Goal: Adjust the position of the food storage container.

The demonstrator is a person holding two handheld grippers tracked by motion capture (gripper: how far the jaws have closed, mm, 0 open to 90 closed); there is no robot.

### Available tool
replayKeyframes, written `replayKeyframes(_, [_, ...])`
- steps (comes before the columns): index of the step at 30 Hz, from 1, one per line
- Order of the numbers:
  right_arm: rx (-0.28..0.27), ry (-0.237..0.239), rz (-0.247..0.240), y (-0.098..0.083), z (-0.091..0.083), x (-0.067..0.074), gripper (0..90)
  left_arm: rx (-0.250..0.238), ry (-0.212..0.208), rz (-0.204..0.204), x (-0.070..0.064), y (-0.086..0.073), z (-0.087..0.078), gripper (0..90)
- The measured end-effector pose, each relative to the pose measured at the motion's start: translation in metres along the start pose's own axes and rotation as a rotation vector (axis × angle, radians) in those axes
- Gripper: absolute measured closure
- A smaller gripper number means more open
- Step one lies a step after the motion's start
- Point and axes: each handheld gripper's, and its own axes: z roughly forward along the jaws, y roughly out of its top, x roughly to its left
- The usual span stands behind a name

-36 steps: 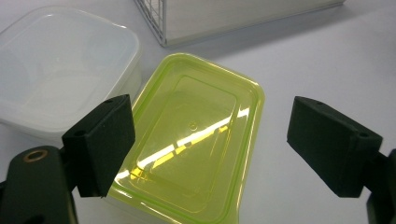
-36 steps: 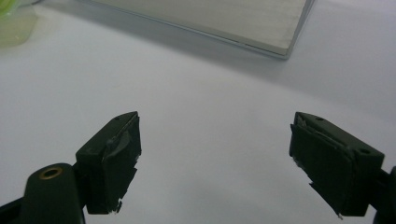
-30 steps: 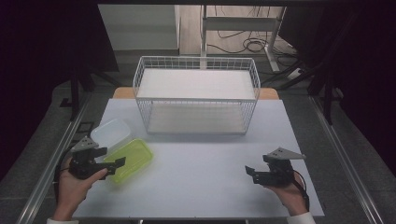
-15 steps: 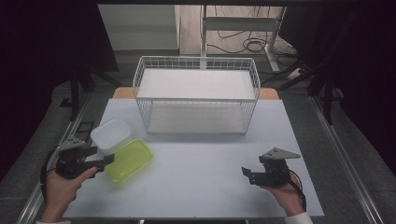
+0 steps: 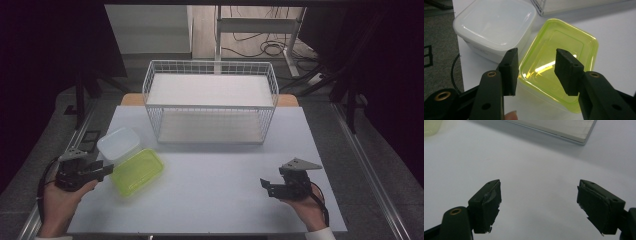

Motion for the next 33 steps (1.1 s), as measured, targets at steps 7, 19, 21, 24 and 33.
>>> replayKeyframes(7, [0.014,-0.007,0.000,-0.001,0.002,-0.002,19.8,0.032,0.035,-0.017,0.008,-0.003,0.003,58.0])
replayKeyframes(19, [0.042,-0.016,-0.006,-0.001,0.006,-0.001,19.8,0.128,0.069,-0.010,0.023,-0.008,0.031,90.0])
replayKeyframes(21, [0.043,-0.017,-0.004,-0.001,0.006,-0.001,19.8,0.137,0.076,-0.001,0.022,-0.007,0.034,90.0])
replayKeyframes(24, [0.051,-0.020,0.002,-0.003,0.007,-0.003,19.8,0.159,0.115,0.025,0.021,-0.004,0.041,90.0])
replayKeyframes(33, [0.069,-0.023,-0.003,-0.004,0.010,-0.004,19.8,0.200,0.129,0.058,0.017,-0.003,0.053,90.0])
